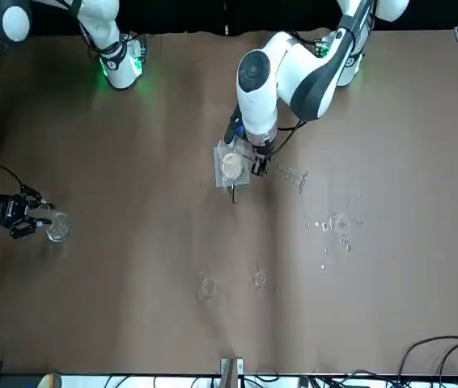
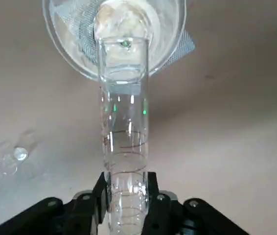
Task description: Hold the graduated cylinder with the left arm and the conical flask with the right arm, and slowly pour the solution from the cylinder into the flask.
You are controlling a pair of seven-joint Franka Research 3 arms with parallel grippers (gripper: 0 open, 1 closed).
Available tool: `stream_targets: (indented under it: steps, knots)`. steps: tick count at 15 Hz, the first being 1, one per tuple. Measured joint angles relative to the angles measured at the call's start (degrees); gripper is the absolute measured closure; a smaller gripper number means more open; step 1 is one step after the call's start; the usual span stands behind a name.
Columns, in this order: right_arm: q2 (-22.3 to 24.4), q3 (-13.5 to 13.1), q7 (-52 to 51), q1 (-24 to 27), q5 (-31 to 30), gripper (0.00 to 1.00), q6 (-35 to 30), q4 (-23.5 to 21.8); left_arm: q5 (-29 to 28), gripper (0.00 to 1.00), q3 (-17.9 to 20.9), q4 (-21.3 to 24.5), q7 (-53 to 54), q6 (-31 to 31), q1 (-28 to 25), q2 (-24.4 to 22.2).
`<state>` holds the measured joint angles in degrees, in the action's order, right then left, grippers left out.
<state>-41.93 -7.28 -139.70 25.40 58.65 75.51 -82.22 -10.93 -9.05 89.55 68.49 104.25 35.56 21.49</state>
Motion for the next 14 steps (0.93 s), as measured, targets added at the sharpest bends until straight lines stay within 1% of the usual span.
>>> stream_targets:
  steps: [2,6,9,12,14]
  knots:
    - [2.1,0.02,1.54,-1.81,-1.73,0.61,0.08,0.28,-1.02,0.66,0.0,0.0,-0.26,-0.01,0.12,0.0]
    - [5.04,0.0,3.11,-4.01,-3.13,0.61,0.83,0.36,-1.21,0.66,-0.01,0.0,-1.02,-0.02,0.77,0.0]
    - [7.51,0.0,8.02,-5.26,-4.6,0.61,0.98,0.4,-1.24,0.66,-0.01,0.0,-1.12,-0.23,1.32,0.0]
    - [9.65,0.01,9.01,-7.0,-5.96,0.61,2.09,0.53,-3.97,0.66,-0.01,-0.01,-3.23,-1.17,1.74,-0.02]
    - [11.19,0.03,11.67,-8.52,-7.13,0.61,2.52,0.54,-5.13,0.66,-0.01,-0.02,-3.88,-1.79,1.99,-0.02]
